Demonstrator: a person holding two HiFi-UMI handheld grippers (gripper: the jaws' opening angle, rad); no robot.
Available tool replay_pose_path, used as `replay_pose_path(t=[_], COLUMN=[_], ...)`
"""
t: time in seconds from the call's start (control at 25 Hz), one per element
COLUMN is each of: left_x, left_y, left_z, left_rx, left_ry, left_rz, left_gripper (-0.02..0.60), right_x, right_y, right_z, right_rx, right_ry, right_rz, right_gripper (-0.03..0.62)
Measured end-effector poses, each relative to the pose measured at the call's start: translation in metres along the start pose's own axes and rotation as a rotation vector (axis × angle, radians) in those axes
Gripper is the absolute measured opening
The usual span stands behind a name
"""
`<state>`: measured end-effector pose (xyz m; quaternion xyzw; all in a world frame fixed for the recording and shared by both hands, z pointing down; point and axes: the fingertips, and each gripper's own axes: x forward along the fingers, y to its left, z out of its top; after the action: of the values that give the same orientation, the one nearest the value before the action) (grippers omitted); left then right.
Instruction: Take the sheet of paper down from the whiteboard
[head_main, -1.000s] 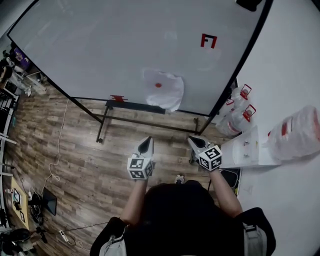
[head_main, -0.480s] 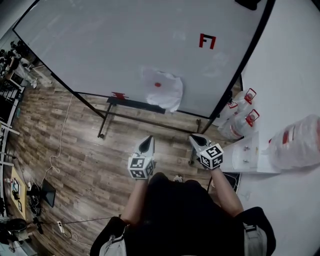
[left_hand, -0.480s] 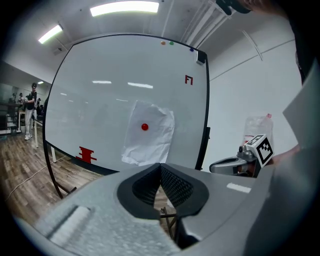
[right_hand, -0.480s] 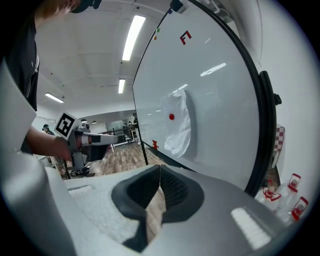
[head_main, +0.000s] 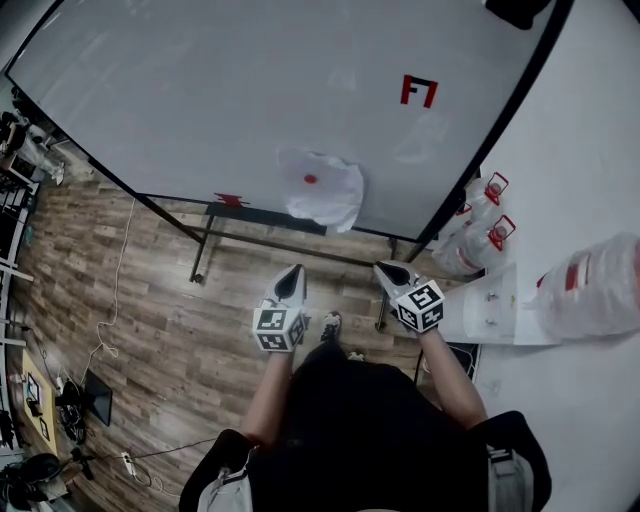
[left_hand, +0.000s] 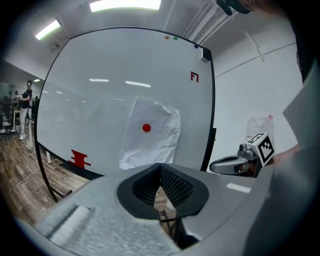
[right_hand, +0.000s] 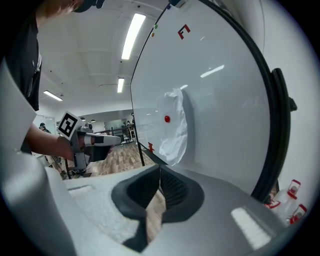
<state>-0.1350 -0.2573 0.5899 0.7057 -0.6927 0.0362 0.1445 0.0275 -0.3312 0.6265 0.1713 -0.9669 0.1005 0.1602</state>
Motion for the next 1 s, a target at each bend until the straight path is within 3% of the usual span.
replay_pose_path(t=[0.52,1.0], left_x=[0.095,0.139], left_y=[0.037,0.058], left_z=[0.049,0.067], left_rx=[0.018,0.055], left_ry=[-0.046,-0.066], left_rz=[-0.116,-0.181], left_gripper=[0.011,0.011], right_x=[0.056,0.090], right_y=[-0.048,-0.070], right_z=[0.052,0.071], right_rx=[-0.046,-0.040], right_ry=[-0.017,-0.053], right_rz=[-0.066,-0.110], right_gripper=[0.006,0.006])
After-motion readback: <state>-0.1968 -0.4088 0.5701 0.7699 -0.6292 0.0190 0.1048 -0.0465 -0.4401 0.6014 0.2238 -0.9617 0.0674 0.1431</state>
